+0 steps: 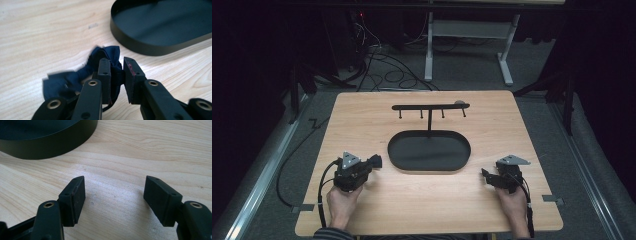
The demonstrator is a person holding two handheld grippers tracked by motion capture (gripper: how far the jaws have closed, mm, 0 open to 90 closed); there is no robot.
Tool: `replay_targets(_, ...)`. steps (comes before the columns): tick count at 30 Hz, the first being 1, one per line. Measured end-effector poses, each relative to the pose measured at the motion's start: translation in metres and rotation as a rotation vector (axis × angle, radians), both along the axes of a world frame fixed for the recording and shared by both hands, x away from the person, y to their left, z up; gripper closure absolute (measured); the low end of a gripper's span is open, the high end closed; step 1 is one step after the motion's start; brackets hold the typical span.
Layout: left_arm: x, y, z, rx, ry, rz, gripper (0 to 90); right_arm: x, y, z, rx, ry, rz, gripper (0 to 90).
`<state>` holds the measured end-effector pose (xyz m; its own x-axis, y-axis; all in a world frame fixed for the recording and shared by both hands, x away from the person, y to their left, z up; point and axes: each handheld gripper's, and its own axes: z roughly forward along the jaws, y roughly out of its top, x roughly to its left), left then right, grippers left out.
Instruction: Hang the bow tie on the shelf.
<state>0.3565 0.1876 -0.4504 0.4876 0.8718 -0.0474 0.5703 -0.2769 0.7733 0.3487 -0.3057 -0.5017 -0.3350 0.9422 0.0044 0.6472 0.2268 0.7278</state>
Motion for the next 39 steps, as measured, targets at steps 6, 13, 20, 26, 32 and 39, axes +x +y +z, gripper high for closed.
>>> replay_targets(6, -0.003, 0.000, 0.016, -0.026, -0.014, -0.023, 77.1, 0.000, 0.000, 0.000, 0.000, 0.000, 0.000, 35.4)
replay_targets(13, -0.006, -0.003, 0.028, -0.049, -0.027, -0.053, 77.7, 0.000, 0.000, 0.000, 0.001, 0.001, -0.001, 35.4)
replay_targets(20, -0.008, -0.008, 0.040, -0.058, -0.038, -0.089, 78.0, 0.000, 0.000, 0.000, 0.003, 0.002, -0.002, 35.4)
replay_targets(26, -0.006, -0.014, 0.050, -0.075, -0.043, -0.128, 78.3, 0.000, 0.000, 0.000, 0.005, 0.000, -0.002, 35.4)
replay_targets(32, -0.003, -0.020, 0.058, -0.096, -0.040, -0.168, 78.4, 0.000, 0.000, 0.000, 0.004, -0.001, -0.001, 35.4)
replay_targets(39, 0.001, -0.027, 0.062, -0.100, -0.032, -0.199, 78.7, 0.000, 0.000, 0.000, 0.006, 0.000, -0.003, 35.3)
